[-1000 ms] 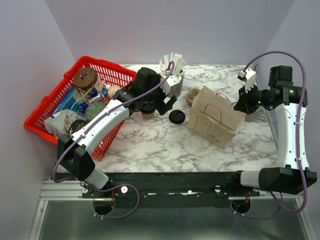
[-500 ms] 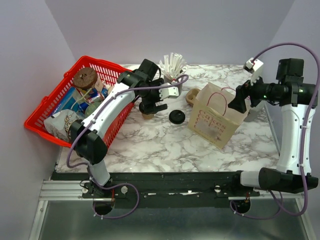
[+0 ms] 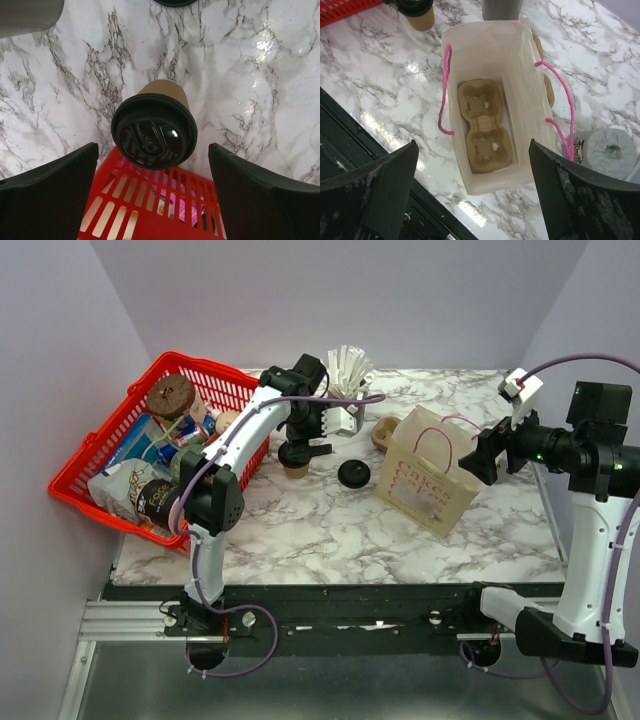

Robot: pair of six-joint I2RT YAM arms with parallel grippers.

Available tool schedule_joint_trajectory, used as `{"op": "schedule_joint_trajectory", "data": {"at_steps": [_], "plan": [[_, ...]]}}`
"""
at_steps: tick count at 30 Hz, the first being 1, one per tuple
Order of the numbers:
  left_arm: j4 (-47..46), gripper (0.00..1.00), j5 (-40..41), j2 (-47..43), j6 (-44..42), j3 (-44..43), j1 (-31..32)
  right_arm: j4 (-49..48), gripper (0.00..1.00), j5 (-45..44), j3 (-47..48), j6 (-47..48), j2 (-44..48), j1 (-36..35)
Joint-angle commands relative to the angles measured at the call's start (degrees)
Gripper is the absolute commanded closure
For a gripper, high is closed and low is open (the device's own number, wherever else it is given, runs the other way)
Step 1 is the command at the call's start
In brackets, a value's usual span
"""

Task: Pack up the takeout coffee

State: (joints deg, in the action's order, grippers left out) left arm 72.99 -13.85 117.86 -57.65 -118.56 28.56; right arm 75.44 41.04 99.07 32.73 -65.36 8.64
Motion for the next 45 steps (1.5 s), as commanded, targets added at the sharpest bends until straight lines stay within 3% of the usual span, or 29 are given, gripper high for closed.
{"op": "schedule_joint_trajectory", "data": {"at_steps": [1,30,40,45], "plan": [[1.8,0.01,2.5,1.3,-2.9,-2.2,-0.8,-0.8,0.00,-0.6,-2.6,-0.8,0.6,0.1],[-2.3,0.09,5.0,5.9,1.1,0.3,-1.9,-1.2,0.00,-0.7,-1.2,-0.9,-2.1,0.1],[-0.7,0.21,4.7,6.4,2.8,-0.5,-2.4,-1.3,0.00,-0.7,-0.7,-0.8,-2.8,0.1],[1.0,0.35,3.1,5.7,5.2,-1.4,-2.4,-1.4,0.00,-0.7,-0.1,-0.7,-3.4,0.1]]}}
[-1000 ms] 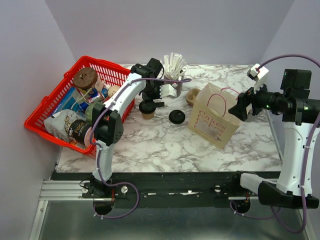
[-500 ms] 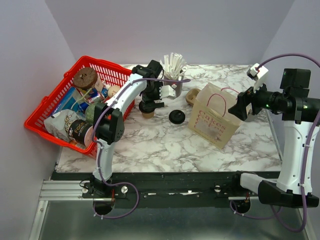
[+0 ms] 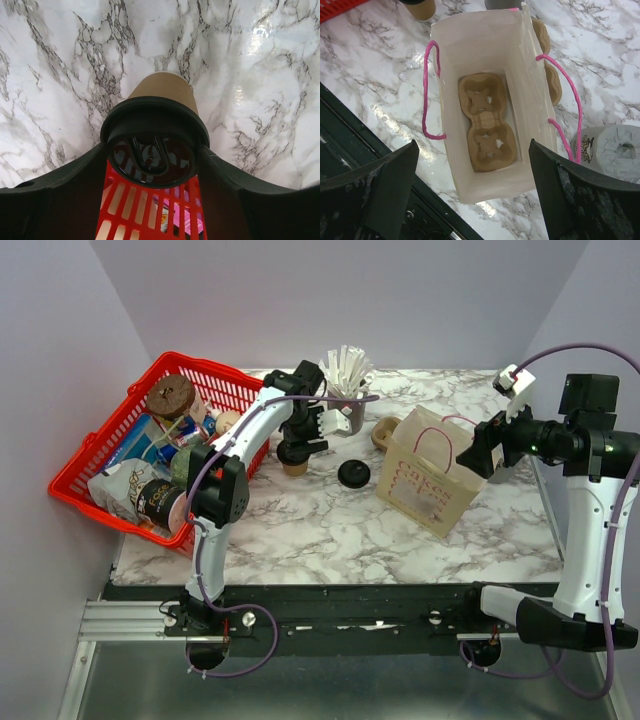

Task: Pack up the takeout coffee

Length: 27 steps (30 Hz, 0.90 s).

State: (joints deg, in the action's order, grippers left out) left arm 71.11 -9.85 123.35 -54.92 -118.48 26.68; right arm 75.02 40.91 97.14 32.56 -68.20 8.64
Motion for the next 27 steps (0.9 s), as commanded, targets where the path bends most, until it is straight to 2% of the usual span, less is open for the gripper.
{"op": "schedule_joint_trajectory", "data": {"at_steps": [1,3,7,11,13,14,17,22,27], "plan": [[3.2,0.38,-1.6,0.1,3.1,-1.7,-0.4,-1.1,0.00,-0.7,2.0,-0.6,-0.8,0.1],[3.8,0.45,-2.6,-0.8,4.6,-1.8,-0.5,-1.7,0.00,-1.1,2.4,-1.2,-1.1,0.1],[3.9,0.48,-4.3,-3.3,6.5,0.0,-0.4,-3.7,0.00,-4.9,2.9,-2.3,-2.2,0.1],[4.1,0.58,-8.3,-8.6,8.3,1.8,0.1,-5.0,0.00,-7.1,4.3,-2.6,-4.7,0.8],[3.9,0.69,-10.4,-10.8,9.9,3.5,0.3,-5.8,0.00,-7.2,4.9,-2.1,-6.5,1.5],[3.9,0.81,-12.5,-11.9,10.3,4.2,0.5,-5.6,0.00,-7.5,5.5,-1.6,-7.3,1.6],[3.3,1.00,-15.6,-17.2,11.3,7.0,1.0,-4.4,0.01,-8.6,7.0,0.2,-9.8,1.6],[2.1,1.00,-19.2,-22.4,13.9,8.0,1.4,-3.5,0.03,-11.2,6.4,4.9,-12.0,2.0],[-2.7,1.00,-21.5,-26.5,18.9,2.7,1.3,-0.7,0.10,-13.4,4.7,9.5,-14.5,2.0]]}}
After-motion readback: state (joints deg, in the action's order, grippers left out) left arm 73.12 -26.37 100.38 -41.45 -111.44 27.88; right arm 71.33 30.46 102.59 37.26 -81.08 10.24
